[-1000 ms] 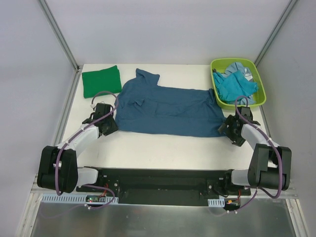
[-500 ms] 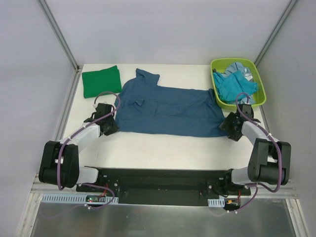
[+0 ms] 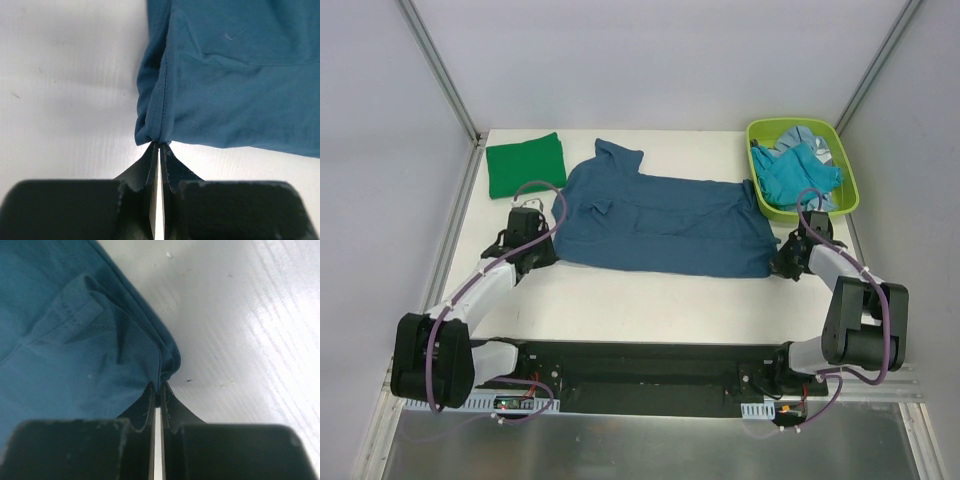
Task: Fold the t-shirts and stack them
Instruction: Fold the flattened tshirt in 1/3 of the way
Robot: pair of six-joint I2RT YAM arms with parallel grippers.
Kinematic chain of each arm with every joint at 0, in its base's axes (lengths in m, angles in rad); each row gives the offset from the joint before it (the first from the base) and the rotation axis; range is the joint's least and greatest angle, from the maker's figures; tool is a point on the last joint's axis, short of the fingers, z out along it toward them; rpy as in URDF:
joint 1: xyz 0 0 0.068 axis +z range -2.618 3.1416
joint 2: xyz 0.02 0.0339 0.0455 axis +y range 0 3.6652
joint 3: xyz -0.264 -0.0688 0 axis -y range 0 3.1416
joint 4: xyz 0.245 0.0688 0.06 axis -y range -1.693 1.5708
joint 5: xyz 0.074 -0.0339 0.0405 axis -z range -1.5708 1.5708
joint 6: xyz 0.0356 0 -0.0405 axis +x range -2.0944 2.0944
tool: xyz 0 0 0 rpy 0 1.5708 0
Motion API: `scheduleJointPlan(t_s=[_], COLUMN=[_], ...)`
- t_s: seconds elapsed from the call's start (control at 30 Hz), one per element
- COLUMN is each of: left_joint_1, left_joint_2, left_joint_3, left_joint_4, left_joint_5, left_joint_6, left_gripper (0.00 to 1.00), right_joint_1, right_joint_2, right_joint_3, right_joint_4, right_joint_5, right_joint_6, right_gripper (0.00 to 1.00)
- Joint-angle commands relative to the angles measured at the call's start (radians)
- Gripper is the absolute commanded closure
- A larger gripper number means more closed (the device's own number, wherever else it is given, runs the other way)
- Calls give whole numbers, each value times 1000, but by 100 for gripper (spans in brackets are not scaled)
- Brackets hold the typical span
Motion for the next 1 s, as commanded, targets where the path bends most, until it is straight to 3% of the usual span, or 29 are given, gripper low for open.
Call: scheduleJointPlan(t_s=[0.0, 0.33, 0.5, 0.63, 0.83, 0.9, 0.97], left_joint_1=[11, 11, 13, 14, 13, 10, -19], left_joint_2=[-106, -313, -351, -403, -402, -379, -350], left_joint_3=[39, 84, 90, 34, -11, -28, -57], left_joint_4=[54, 107, 88, 66, 8, -3, 37], left_joint_5=[108, 113, 142, 226, 466, 458, 339], left_joint_6=[193, 566, 630, 701, 565, 447, 323], left_gripper=[100, 100, 100, 100, 100, 100, 100], right_joint_1=[-1, -42, -96, -111, -114, -116, -119], right_joint_2=[-85, -256, -257, -274, -325, -346, -355], right_joint_3=[68, 292, 418, 423, 262, 219, 187], right_joint_4=[-42, -231, -289, -300, -311, -314, -317], right_joint_5=[-48, -59, -85, -99, -93, -78, -64], right_joint_6=[-5, -52, -74, -82, -54, -49, -57], right_gripper=[100, 100, 100, 100, 100, 100, 99])
